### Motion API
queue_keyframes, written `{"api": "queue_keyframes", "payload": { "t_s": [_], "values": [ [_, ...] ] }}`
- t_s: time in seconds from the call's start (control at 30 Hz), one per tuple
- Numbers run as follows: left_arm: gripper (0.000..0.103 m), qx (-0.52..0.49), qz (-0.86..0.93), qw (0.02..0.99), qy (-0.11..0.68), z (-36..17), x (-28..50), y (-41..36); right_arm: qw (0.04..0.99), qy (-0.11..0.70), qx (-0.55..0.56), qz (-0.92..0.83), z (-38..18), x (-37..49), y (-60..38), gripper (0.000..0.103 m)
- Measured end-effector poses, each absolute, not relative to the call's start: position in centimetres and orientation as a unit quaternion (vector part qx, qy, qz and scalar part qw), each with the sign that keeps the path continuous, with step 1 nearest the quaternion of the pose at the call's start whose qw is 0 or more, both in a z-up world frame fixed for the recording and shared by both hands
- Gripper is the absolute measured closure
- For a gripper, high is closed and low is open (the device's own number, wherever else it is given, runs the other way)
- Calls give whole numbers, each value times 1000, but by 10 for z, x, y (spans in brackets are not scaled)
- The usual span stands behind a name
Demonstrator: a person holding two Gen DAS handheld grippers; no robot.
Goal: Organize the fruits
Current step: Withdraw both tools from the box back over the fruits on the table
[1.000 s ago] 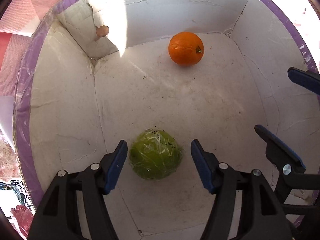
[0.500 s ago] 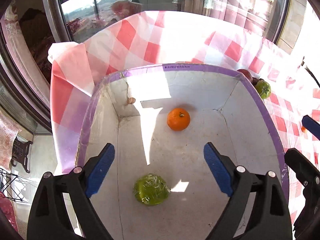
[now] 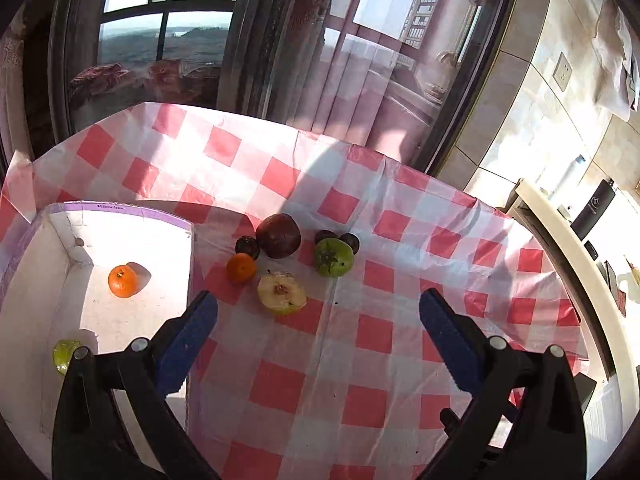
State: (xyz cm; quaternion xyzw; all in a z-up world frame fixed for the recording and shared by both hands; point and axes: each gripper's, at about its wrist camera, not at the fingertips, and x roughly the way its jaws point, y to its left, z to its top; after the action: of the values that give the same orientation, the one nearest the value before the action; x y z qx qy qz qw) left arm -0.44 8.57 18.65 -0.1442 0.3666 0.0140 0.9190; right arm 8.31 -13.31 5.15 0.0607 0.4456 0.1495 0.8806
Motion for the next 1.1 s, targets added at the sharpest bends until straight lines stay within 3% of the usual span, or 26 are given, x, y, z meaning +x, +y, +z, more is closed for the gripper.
{"api": "queue_keyframes", "payload": {
  "t_s": [0.2, 0.53, 1.1],
  "values": [
    [2, -112, -34, 866, 486, 117, 2, 11, 866, 485, 62, 108, -7, 89, -195, 17],
    [2, -72, 15, 817, 571, 56, 7, -23, 862, 493, 58, 108, -49, 110, -225, 17],
    [2, -63, 41, 796, 601, 32, 12, -29, 872, 462, 59, 148, -50, 180, -212, 16]
  ]
}}
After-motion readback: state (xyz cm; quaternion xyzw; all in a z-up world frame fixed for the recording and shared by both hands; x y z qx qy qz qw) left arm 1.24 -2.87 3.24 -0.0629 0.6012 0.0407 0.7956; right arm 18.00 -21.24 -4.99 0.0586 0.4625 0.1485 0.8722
